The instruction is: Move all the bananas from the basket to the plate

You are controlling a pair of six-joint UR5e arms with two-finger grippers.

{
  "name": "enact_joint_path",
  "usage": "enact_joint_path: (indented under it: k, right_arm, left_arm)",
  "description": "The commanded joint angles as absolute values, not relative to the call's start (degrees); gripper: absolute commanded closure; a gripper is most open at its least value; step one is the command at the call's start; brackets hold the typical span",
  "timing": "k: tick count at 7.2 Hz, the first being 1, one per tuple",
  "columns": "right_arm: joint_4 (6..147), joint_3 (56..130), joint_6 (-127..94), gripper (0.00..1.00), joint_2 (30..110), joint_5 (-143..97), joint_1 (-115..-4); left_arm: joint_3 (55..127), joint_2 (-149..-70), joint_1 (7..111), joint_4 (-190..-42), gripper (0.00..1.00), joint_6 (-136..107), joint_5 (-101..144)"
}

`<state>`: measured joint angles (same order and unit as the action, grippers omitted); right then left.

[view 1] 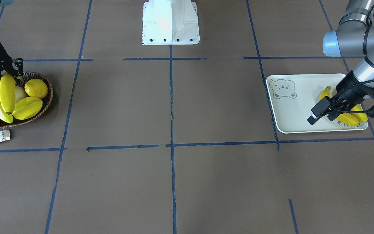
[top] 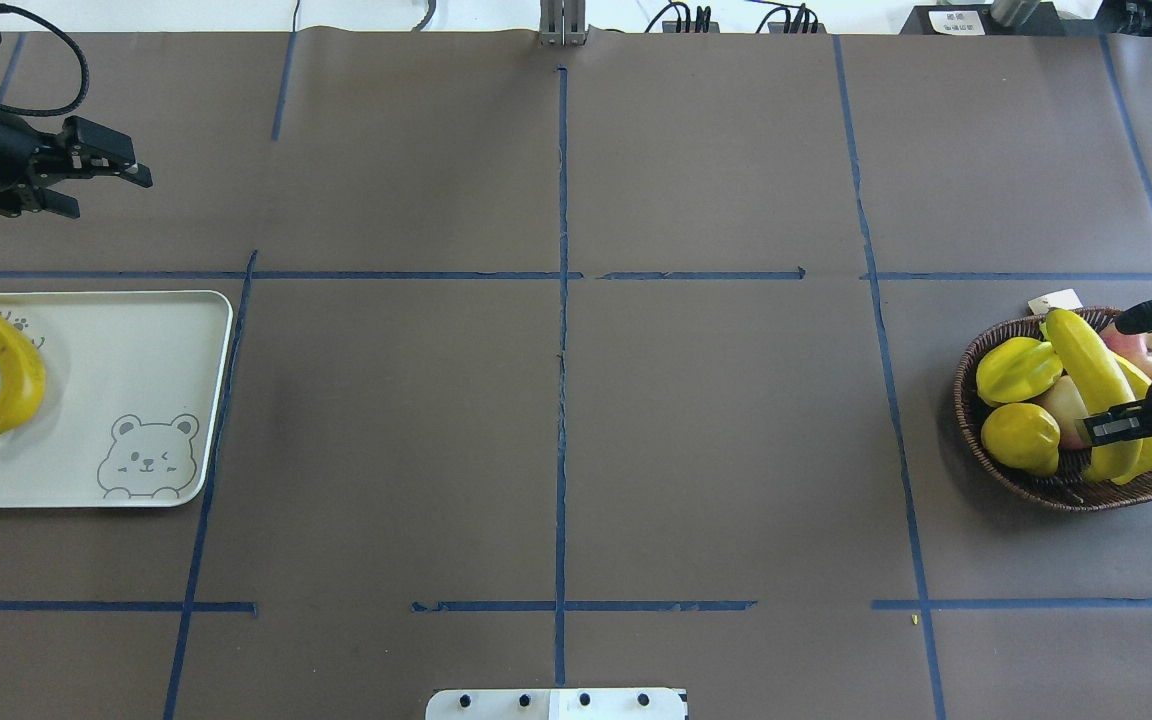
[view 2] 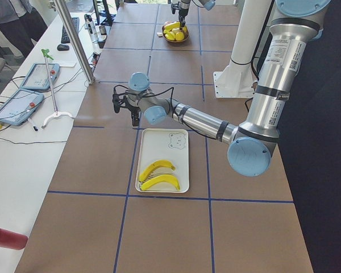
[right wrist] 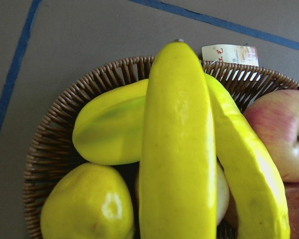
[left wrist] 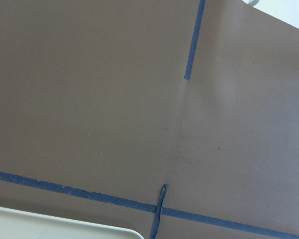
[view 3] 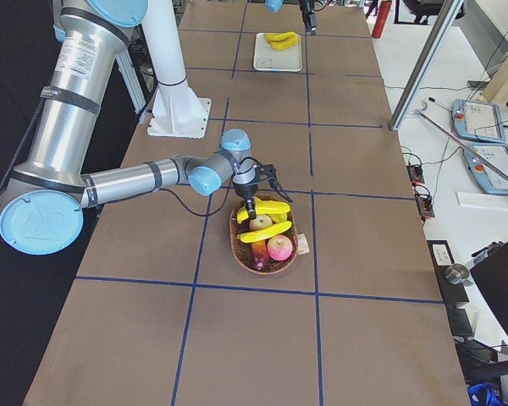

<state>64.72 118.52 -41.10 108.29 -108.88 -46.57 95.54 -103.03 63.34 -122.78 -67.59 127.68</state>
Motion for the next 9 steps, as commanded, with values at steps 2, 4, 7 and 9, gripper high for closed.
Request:
enact_joint_path:
  k: [2, 4, 7, 9]
  right_arm:
    - [69.8, 119.4, -40.8, 0.99, 99.9, -114.2, -52.3]
    - [89.4, 119.3, -40.7, 0.99, 82.3, -115.7, -54.1]
    - [96.5, 107.7, -40.8, 0.98, 64.6, -115.0, -53.8]
    - [89.6, 100.5, -41.9, 0.98, 60.0, -115.5, -53.8]
  left_arm:
    - [95.5, -104.1, 63.0, -122.8, 0.00, -67.6, 128.0]
    - [95.0, -105.7, 62.6, -122.6, 0.00, -67.6, 128.0]
    - [94.6, -107.9, 59.8, -122.8, 0.00, -67.7, 127.9]
    - [94.3, -112.0, 57.1, -123.3, 0.00, -67.7, 127.8]
